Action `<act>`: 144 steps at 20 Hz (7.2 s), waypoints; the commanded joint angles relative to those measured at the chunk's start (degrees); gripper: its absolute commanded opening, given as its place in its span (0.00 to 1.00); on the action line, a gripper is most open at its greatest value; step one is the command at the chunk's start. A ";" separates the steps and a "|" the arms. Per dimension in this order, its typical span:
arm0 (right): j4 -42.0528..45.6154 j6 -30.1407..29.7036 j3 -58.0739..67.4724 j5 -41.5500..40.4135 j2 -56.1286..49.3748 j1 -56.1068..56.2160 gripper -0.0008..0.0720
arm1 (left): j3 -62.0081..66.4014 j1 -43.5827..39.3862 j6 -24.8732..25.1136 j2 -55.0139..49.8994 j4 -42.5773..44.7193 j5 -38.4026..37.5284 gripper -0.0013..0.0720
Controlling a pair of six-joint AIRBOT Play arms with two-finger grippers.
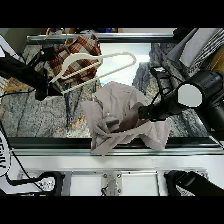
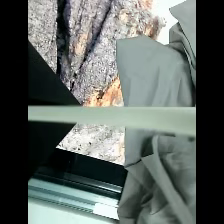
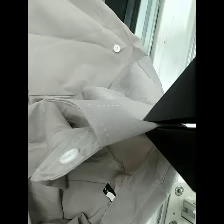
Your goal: Fold the clothes and pants, and hang the long-sleeved shirts on hangers.
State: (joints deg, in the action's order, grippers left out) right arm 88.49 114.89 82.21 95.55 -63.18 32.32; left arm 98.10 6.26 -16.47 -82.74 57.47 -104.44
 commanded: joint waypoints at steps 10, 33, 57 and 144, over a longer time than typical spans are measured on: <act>0.00 0.02 -0.02 0.00 -0.04 0.02 0.03 | -18.86 11.28 14.12 5.20 -8.20 -0.48 0.04; 0.00 0.02 -0.02 -0.74 -0.07 0.02 0.03 | -31.56 -1.18 24.76 5.20 0.96 7.87 0.04; -10.62 -5.18 15.50 -8.20 -3.72 0.04 0.03 | -31.63 -8.90 24.59 5.18 -1.70 16.28 0.04; -74.36 -113.46 -31.54 -12.22 -3.76 -31.95 0.94 | -31.63 -8.87 24.55 5.18 -2.03 15.93 0.04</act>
State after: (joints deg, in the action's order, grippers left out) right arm 14.28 1.48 50.72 83.66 -66.72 0.08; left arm 66.48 -2.57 8.05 -77.58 55.92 -88.47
